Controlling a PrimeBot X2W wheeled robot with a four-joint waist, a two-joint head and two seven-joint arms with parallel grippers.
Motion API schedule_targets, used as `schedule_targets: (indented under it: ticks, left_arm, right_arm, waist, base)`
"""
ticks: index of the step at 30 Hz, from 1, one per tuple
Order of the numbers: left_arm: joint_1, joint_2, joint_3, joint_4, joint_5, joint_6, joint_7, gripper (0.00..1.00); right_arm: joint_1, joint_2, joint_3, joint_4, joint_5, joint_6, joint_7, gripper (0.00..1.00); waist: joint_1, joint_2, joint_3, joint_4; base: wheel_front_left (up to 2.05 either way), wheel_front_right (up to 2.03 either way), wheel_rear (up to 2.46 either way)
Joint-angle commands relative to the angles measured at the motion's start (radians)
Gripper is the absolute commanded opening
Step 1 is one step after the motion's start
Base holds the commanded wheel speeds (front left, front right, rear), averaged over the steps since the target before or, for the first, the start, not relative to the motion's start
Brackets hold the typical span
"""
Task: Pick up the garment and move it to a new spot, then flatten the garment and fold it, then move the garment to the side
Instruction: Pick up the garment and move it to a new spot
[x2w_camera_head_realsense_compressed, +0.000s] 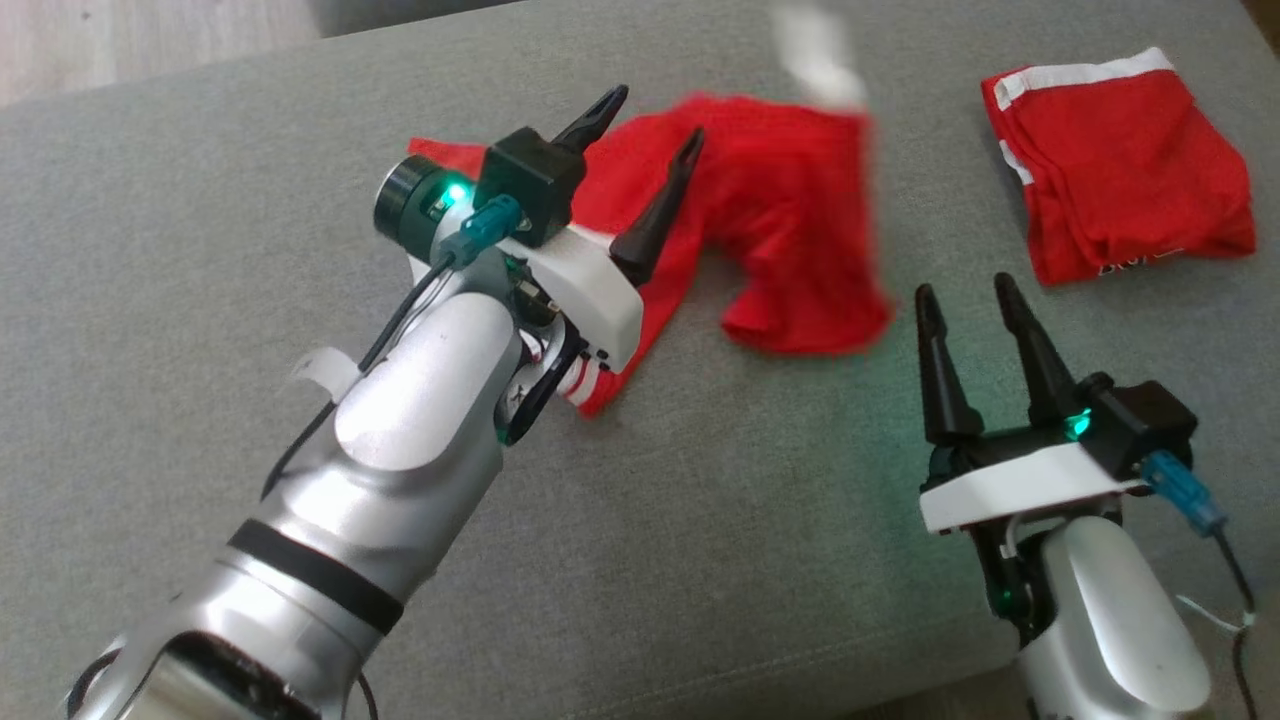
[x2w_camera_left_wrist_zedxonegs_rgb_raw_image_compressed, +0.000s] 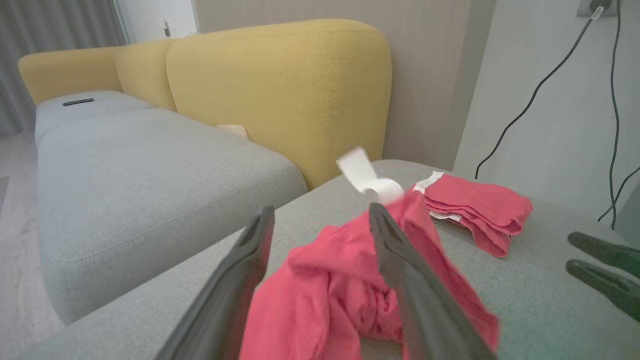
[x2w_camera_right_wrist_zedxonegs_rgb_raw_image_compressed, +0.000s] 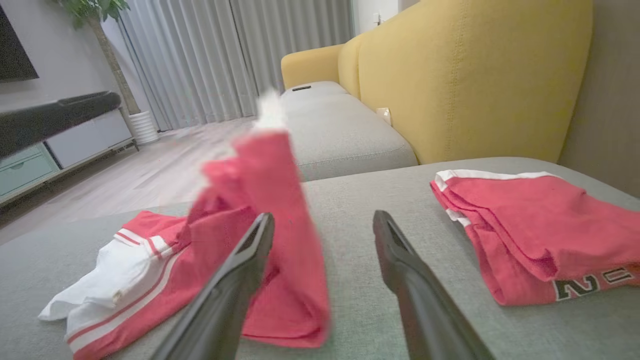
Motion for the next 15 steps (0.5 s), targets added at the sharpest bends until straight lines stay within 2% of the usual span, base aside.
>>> schedule_targets:
  ticks: [1,8,15]
  left_arm:
    - [-0.033,0.013,0.035,-0.018,-0.003,-0.004,-0.011,1.0]
    - [0.06,0.049,0.143,-0.125,0.014,0.011,-0.012,1.0]
    - [0.291,0.122,0.304,-0.337,0.071,0.029,-0.012,1.0]
  right_arm:
    - [-0.027,-0.001,0.014,-0.039,0.002,-0.001,-0.011,1.0]
    - [-0.011,-0.001,-0.024,-0.048,-0.03,-0.001,-0.011,1.0]
    - [0.026,-0.001,-0.051,-0.058,-0.072,-0.001,-0.011,1.0]
  waist:
    - [0.0,0.0,0.001,0.007]
    - [0.0,0.0,-0.026,0.085]
    - [0.0,0.0,-0.08,0.187]
  base:
    - [0.0,0.0,0.0]
    - [0.0,0.0,0.0]
    - [0.0,0.0,0.0]
